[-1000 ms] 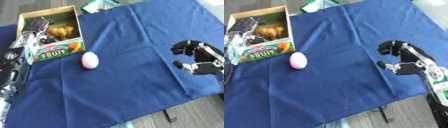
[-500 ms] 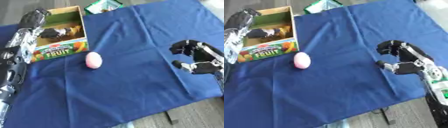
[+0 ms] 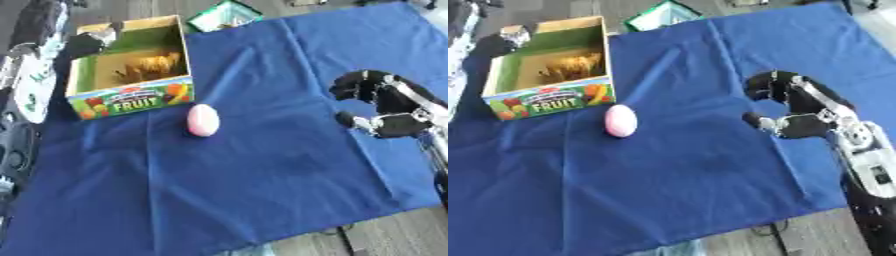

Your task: Pick up objects on the table and place them in the box.

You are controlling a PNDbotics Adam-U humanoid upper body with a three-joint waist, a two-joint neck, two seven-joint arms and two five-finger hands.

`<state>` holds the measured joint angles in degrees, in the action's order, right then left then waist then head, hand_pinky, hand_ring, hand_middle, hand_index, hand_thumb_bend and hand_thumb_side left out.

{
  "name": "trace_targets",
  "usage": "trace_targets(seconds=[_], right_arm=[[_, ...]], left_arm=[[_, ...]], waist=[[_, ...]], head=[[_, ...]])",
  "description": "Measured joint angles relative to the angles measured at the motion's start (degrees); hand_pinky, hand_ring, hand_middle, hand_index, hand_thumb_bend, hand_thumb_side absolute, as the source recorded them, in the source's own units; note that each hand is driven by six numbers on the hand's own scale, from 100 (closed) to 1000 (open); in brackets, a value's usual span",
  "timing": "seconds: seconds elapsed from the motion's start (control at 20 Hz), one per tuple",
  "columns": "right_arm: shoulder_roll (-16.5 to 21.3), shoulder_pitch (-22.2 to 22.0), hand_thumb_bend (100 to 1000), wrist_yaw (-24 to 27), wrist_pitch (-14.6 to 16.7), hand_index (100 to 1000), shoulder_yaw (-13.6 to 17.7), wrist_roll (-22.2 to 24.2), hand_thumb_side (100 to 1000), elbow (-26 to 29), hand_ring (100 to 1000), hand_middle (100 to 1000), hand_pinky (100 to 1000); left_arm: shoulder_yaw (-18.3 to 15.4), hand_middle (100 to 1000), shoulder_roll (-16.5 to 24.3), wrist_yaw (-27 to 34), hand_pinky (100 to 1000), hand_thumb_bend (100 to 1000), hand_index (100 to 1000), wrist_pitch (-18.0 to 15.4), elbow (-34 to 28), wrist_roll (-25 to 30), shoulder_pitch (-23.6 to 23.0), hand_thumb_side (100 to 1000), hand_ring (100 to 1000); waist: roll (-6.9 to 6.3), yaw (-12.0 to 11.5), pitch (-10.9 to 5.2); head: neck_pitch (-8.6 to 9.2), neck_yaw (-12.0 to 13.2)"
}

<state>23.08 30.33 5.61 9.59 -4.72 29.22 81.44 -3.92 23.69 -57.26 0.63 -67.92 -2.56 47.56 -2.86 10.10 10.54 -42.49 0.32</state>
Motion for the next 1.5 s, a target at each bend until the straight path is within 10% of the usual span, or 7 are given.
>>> trace_targets(seconds=[0.85,1.5], right_arm=[[-4.20,13.01,472,-11.17,6.65,782,-6.01,1.09,212,-10.40,825,651,791],[-7.38,13.76,478,-22.29,12.22,778,-7.38,2.89,211,-20.91,825,653,790]], left_arm=[[3.75,627,-0.23,15.57,770,287,707,6.23,-25.26,0.93,-12.64,702,585],[2.93,617,-4.19,26.79,767,270,692,14.95,-40.56,3.46,-20.37,730,575]], waist=[[1.55,-8.90,-0.08],[1.50,-12.90,0.72]], head=[[-0.87,-3.52],[-1.34,-6.40]])
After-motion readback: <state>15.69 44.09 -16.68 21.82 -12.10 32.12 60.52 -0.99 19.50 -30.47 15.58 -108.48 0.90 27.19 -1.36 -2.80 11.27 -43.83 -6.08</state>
